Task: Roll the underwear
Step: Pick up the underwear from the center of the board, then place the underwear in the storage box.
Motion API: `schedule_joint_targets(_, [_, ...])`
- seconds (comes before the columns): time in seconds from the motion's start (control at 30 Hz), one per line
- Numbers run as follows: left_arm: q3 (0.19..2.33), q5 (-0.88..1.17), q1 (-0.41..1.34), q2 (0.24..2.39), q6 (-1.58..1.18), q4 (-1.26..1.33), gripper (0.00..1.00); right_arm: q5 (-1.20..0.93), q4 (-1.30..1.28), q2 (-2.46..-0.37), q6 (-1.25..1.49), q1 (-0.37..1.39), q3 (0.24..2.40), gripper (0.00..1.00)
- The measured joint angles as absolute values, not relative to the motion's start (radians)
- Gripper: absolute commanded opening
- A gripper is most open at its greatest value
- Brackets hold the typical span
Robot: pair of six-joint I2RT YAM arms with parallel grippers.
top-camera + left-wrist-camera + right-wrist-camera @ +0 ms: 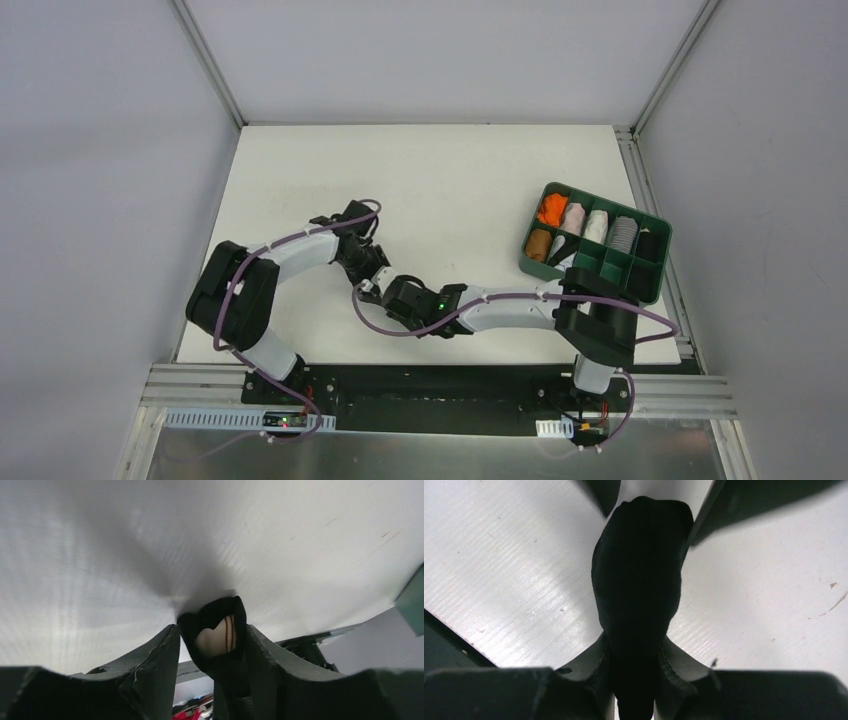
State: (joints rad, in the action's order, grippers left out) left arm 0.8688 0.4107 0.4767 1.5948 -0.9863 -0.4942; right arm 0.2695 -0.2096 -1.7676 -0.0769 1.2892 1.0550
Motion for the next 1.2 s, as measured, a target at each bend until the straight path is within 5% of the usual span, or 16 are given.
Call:
schedule_joint_targets(0.17, [0.892, 0.418, 0.37, 1.544, -0.95, -0.518, 0.58, 0.265, -0.198, -1.742, -0.058, 1.289, 1.024, 0.0])
schedule_joint_targets(0.63, [0.976, 0.472, 0.205, 1.406, -0.877, -0.614, 0.57, 0.298, -0.329, -1.617, -0.027, 1.213, 0.997, 0.0])
schedule_joint_targets(0.93, [0.998, 0.516, 0.189, 1.315, -0.87, -0.658, 0.56, 0.28, -0.519, -1.215, -0.003, 0.707, 0.981, 0.0])
schedule_joint_targets(1.2, [1.015, 0.545, 0.189, 1.314, -0.87, -0.672, 0.56, 0.26, -0.666, -1.061, -0.009, 0.289, 0.966, 0.0])
